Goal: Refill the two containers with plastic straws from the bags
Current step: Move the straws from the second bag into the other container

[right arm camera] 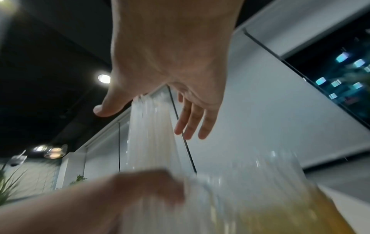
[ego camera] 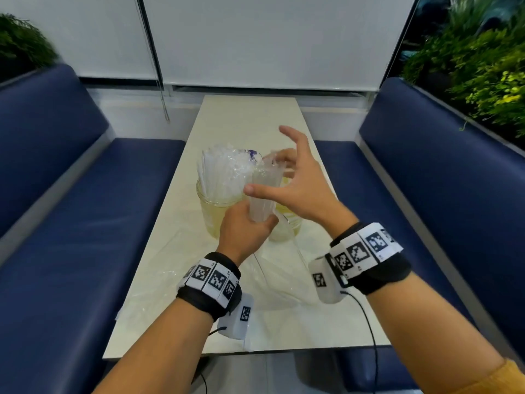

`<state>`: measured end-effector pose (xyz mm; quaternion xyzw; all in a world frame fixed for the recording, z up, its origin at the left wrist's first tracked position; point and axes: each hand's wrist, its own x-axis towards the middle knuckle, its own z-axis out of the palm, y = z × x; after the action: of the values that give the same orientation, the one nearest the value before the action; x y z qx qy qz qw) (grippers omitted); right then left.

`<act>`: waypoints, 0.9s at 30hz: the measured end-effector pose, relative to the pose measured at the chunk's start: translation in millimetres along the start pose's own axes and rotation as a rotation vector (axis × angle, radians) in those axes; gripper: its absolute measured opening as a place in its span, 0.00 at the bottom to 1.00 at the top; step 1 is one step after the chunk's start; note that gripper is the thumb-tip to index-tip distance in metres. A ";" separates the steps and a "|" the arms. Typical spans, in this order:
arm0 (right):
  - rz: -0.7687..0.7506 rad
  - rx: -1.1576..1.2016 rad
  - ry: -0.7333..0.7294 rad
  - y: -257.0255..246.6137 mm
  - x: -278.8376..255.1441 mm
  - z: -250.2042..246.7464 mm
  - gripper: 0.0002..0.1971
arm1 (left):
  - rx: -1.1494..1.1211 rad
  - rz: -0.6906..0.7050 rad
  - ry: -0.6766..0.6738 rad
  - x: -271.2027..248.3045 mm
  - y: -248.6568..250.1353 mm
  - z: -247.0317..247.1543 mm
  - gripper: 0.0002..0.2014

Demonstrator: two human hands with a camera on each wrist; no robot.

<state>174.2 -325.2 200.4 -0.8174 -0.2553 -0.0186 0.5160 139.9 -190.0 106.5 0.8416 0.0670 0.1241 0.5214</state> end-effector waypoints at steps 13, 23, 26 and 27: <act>0.037 0.312 0.123 -25.6 15.7 22.5 0.05 | -0.266 -0.093 -0.184 -9.6 -2.0 -6.5 0.29; -0.321 0.357 0.359 -43.3 104.5 -52.8 0.06 | -0.253 -0.055 -0.153 -11.9 -0.1 -15.9 0.21; -0.168 0.242 0.280 -1.4 123.3 -36.5 0.08 | -0.268 -0.063 -0.156 -10.1 0.1 -21.3 0.21; -0.109 0.192 0.253 14.0 127.1 -30.1 0.09 | -0.267 -0.057 -0.158 -10.1 1.0 -23.0 0.21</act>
<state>297.8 -305.0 240.1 -0.7406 -0.2327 -0.1249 0.6179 123.8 -173.1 115.8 0.7698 0.0325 0.0507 0.6354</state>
